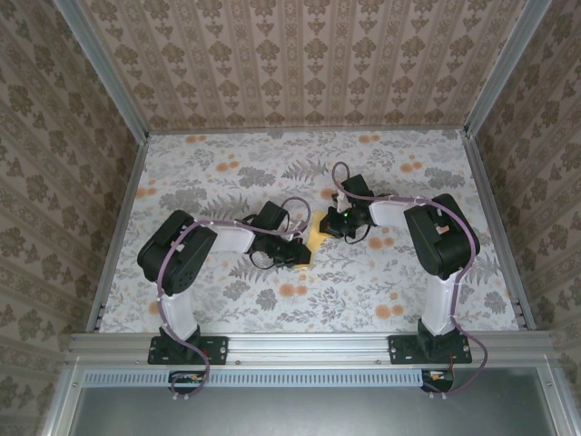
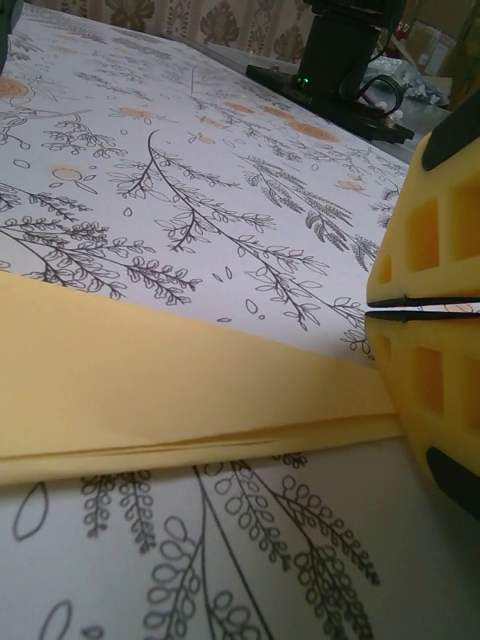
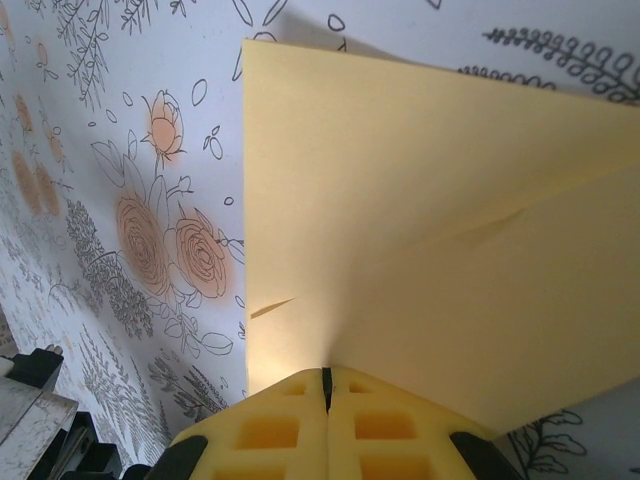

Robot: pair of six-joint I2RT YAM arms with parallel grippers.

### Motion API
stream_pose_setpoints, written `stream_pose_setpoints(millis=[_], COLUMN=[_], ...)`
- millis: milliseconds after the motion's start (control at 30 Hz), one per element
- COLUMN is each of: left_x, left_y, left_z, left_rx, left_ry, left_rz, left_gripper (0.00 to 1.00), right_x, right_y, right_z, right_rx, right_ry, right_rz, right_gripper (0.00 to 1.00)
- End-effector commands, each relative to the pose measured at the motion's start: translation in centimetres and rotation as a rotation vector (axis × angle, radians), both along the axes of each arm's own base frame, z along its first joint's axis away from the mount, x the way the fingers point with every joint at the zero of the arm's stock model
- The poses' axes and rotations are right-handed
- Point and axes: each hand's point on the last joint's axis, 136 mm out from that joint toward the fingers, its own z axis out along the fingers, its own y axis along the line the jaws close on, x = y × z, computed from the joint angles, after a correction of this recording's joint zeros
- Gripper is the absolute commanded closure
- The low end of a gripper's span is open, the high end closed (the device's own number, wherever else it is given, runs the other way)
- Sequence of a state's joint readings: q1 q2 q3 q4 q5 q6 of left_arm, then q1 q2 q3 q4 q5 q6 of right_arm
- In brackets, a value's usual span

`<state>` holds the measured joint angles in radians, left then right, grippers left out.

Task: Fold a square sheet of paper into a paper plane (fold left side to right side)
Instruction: Fold the wing for the fifth time at the center of the table.

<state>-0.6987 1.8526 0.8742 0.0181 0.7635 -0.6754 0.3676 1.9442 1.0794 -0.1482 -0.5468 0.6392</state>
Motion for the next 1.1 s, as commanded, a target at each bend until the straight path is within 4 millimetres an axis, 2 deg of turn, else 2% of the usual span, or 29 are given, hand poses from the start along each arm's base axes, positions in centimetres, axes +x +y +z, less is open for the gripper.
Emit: stream_pose_setpoints(millis=[0, 167, 300, 500, 900, 1067], left_x=[0.2, 0.6, 0.3, -0.1, 0.6, 0.3], left_y=[0.2, 0.3, 0.0, -0.5, 1.0, 1.8], left_z=[1.0, 3.2, 3.5, 1.9, -0.5, -1.4], left_rx=[-0.022, -0.025, -0.037, -0.003, 0.075, 0.075], left_ry=[-0.008, -0.063, -0.05, -0.026, -0.016, 0.01], left_rz=[0.017, 0.011, -0.013, -0.044, 0.012, 0.044], left_gripper=[0.86, 0.83, 0.84, 0.82, 0.84, 0.87], right_x=[-1.4, -1.4, -1.4, -1.5, -1.7, -2.0], right_y=[-1.7, -1.7, -1.8, -1.8, -2.0, -2.4], right_z=[-2.7, -2.7, -2.8, -2.9, -3.2, -3.7], right_rx=[-0.109, -0.11, -0.111, -0.114, -0.134, -0.159], right_ry=[0.077, 0.08, 0.083, 0.087, 0.099, 0.114], right_rz=[-0.016, -0.017, -0.017, -0.018, -0.01, -0.01], right_gripper=[1.0, 1.0, 1.0, 1.0, 1.0, 1.0])
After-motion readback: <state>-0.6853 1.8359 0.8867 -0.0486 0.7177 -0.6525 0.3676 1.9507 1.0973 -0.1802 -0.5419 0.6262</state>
